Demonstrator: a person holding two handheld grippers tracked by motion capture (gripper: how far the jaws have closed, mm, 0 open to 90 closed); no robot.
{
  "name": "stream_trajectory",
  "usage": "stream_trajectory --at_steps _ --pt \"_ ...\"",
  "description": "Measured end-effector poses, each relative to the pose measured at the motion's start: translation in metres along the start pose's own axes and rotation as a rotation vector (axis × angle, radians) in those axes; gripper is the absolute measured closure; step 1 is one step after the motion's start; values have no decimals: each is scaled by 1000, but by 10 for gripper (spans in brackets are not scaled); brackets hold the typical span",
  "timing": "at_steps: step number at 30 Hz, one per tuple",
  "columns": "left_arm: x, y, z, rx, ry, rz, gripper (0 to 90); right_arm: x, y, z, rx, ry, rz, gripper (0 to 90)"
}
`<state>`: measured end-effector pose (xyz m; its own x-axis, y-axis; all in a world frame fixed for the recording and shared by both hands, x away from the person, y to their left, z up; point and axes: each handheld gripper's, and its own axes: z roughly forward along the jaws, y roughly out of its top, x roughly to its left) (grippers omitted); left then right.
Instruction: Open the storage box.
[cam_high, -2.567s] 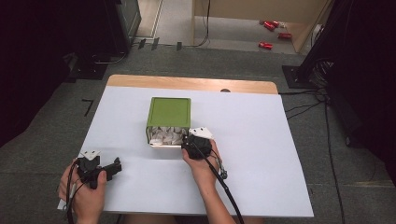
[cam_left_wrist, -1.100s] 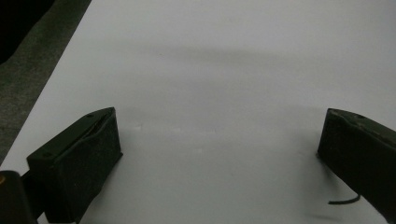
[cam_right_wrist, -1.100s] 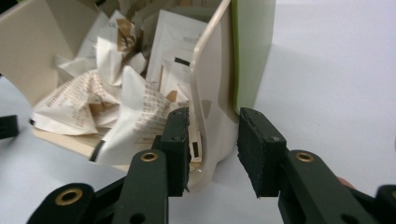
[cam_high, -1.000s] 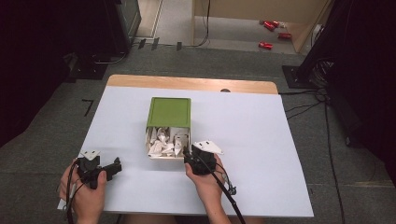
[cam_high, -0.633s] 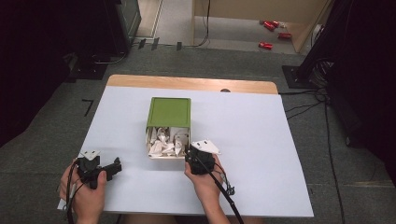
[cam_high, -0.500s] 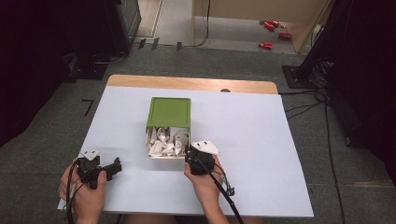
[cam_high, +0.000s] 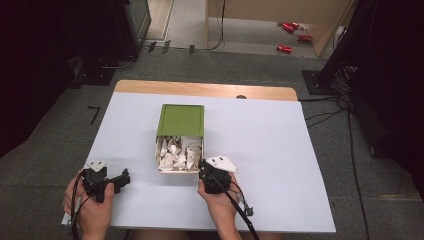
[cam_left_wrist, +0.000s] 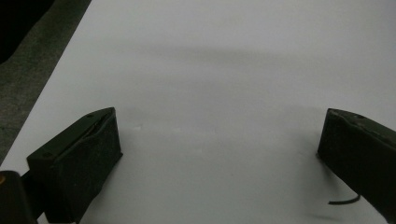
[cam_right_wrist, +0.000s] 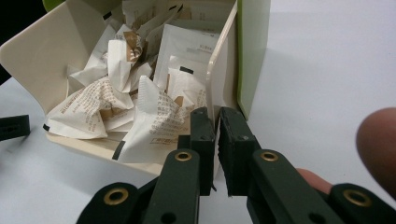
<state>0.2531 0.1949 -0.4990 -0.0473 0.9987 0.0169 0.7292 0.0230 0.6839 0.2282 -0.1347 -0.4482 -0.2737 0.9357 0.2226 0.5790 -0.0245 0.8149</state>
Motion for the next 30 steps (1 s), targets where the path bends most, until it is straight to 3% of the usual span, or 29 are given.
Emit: stream_trajectory --at_steps 30 --pt "0 0 0 -1 0 0 0 13 -22 -27 -10 20 0 894"
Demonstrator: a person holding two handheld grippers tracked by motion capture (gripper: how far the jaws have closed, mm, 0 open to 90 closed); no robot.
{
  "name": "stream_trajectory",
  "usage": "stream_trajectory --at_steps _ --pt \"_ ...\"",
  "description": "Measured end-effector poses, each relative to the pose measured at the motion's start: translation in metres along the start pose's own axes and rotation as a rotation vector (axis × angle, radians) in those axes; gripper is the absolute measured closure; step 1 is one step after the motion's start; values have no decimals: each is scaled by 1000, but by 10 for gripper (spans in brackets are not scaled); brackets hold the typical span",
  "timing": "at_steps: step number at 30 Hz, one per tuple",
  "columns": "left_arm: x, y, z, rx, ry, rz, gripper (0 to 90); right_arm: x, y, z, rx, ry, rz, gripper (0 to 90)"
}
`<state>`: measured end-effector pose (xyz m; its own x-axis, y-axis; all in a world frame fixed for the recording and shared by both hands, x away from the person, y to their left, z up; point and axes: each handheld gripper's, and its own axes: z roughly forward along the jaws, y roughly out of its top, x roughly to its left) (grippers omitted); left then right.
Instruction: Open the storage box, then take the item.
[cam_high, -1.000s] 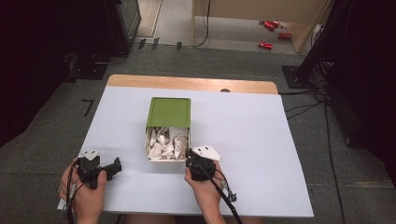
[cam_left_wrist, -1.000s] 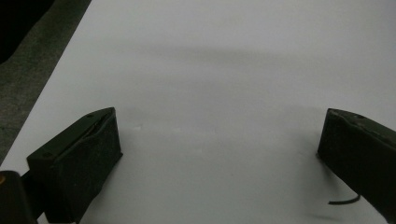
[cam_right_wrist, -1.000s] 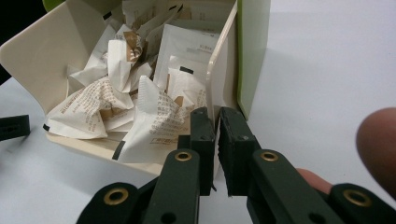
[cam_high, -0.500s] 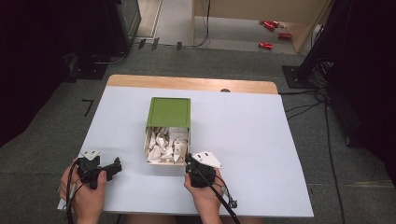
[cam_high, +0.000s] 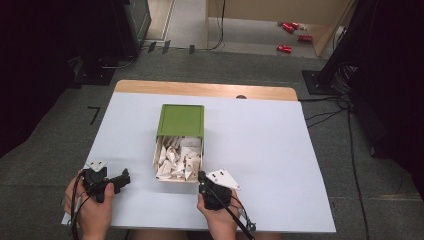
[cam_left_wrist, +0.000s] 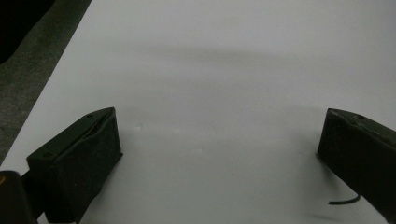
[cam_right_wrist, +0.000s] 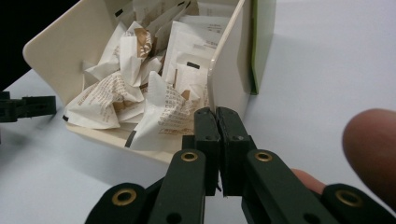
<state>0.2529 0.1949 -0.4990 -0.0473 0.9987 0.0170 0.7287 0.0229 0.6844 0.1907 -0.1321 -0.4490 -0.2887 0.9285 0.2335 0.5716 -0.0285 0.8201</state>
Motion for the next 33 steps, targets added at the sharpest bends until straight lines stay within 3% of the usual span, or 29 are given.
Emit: stream_trajectory --at_steps 3,5,15,25,33 --pt "0 0 0 0 0 0 0 -1 -1 0 -2 4 6 876" --pt "0 0 0 1 0 2 0 -2 0 -1 -11 21 22 807" --pt "0 0 0 1 0 2 0 -1 16 -13 -32 48 2 650" --pt "0 0 0 1 0 2 0 9 29 -21 -54 82 -13 638" --pt "0 0 0 1 0 1 0 19 26 -15 -27 110 -34 655"
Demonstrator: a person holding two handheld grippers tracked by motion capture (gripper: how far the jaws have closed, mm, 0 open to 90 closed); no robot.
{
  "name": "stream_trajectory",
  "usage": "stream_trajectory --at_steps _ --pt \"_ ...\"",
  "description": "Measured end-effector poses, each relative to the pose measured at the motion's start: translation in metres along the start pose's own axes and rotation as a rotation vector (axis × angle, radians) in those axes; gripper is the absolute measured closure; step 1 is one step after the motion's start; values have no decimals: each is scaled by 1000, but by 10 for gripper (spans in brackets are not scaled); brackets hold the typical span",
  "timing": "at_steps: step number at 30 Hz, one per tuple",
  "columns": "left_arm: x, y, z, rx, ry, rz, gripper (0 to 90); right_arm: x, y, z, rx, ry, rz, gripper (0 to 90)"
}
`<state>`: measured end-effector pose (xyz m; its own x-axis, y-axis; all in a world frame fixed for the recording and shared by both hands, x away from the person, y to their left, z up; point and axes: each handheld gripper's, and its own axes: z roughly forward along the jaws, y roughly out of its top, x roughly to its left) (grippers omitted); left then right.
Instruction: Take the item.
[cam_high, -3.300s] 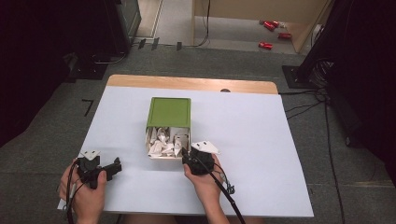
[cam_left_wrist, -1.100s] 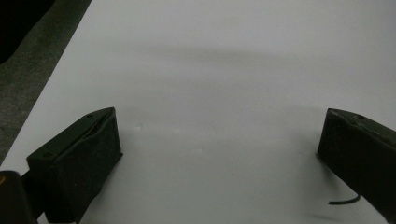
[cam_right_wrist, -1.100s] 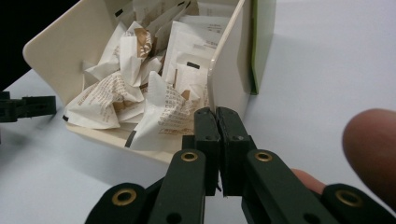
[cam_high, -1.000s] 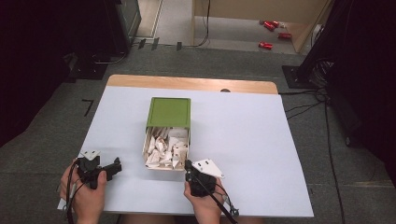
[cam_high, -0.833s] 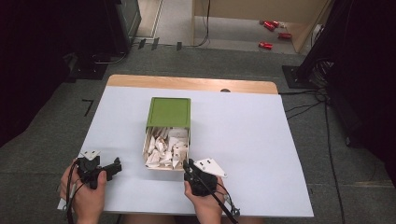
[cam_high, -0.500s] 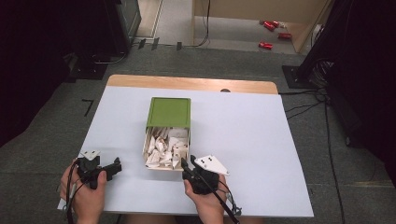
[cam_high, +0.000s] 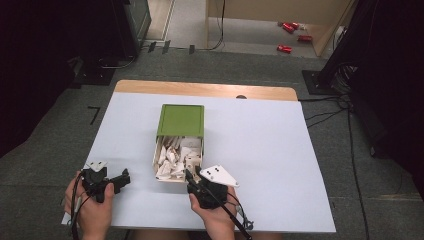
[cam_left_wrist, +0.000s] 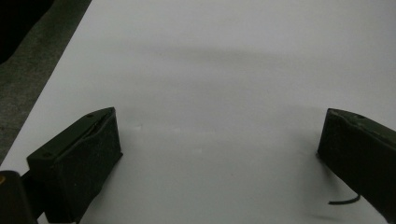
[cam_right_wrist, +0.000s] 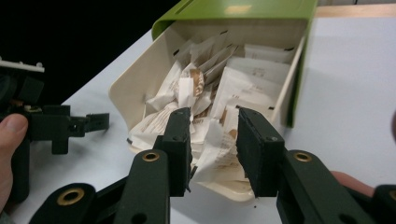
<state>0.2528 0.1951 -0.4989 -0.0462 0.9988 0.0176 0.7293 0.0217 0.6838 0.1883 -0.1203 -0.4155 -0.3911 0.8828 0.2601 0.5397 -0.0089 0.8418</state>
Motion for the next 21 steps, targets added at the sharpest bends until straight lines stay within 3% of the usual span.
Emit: stream_trajectory --at_steps 9,16,21 --pt "0 0 0 0 0 0 0 10 -15 18 47 -12 -25 603" --pt "0 0 0 0 0 0 0 14 -26 28 60 -96 -69 572" --pt "0 0 0 0 0 0 0 11 -29 34 80 -145 -68 648"
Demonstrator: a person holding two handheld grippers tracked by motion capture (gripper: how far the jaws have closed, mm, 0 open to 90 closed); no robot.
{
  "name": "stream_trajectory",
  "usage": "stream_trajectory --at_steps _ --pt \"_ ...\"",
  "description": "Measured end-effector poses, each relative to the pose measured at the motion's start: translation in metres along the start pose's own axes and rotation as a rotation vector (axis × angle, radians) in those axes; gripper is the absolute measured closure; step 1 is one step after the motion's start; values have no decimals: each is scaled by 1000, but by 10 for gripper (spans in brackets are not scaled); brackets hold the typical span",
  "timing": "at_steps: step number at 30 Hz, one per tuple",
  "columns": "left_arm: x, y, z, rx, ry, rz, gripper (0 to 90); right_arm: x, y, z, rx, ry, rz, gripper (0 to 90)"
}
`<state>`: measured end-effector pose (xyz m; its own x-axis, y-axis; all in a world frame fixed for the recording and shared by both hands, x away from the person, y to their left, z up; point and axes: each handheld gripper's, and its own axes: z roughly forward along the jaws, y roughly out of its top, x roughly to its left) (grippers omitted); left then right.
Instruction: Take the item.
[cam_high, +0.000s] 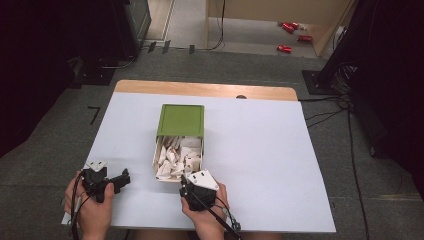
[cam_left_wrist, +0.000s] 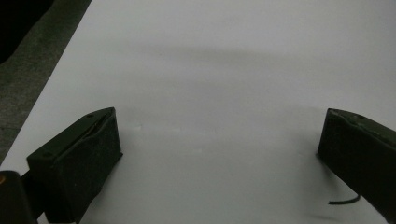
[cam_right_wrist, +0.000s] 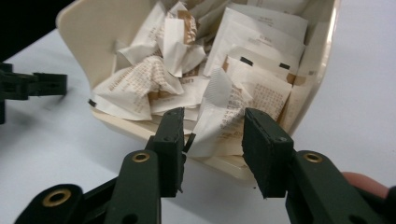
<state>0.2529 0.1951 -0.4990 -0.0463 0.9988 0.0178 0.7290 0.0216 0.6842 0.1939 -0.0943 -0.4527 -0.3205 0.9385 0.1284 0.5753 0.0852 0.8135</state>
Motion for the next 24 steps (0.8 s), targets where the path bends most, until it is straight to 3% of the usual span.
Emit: stream_trajectory --at_steps 6,10,24 --pt "0 0 0 -2 0 -2 0 -4 -1 3 11 2 14 753" --pt "0 0 0 1 0 0 0 -9 2 -4 -15 9 9 830" --pt "0 0 0 1 0 0 0 -14 16 -20 -58 56 -6 851"
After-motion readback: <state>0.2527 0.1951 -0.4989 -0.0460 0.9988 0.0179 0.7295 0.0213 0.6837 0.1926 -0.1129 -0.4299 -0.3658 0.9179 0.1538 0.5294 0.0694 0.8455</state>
